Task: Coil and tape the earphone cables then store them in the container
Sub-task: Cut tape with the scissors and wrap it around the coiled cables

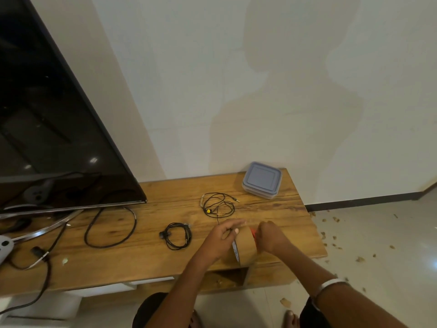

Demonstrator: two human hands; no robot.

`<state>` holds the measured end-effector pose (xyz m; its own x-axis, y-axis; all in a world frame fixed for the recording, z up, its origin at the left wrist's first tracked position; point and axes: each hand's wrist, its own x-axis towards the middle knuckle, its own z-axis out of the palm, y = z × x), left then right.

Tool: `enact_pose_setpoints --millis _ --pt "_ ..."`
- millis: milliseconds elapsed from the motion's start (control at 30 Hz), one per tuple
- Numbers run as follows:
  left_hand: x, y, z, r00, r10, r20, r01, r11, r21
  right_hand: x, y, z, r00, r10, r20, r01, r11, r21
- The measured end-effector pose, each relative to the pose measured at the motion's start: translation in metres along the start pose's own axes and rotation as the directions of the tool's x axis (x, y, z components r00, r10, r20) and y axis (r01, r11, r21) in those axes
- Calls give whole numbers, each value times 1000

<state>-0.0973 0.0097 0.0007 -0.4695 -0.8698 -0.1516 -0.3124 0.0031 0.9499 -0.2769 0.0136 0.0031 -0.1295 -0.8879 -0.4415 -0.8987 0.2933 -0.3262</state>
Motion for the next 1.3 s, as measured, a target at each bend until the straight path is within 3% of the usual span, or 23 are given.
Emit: enact_pose_setpoints --millis 300,567,733,933,1100,1300 --pt "0 4 -3 1000 -17 11 17 999 31 -2 -1 29 990 82 -113 -85 996 -21" --pt "2 4 -5 999 -36 12 35 998 53 -3 10 12 991 112 -76 -110 994 27" --pt "1 4 -4 999 -32 6 31 997 68 -7 36 -14 993 116 20 -118 981 156" --pt "-3 7 -3 999 -36 7 36 996 79 -17 50 -48 978 -10 207 -28 983 181" --pt "-4 10 -2 1000 -18 18 16 996 84 -26 44 -82 905 -68 419 38 996 81" --pt "-3 11 -3 1000 -18 16 16 997 77 -26 32 -104 818 32 574 -19 999 -28"
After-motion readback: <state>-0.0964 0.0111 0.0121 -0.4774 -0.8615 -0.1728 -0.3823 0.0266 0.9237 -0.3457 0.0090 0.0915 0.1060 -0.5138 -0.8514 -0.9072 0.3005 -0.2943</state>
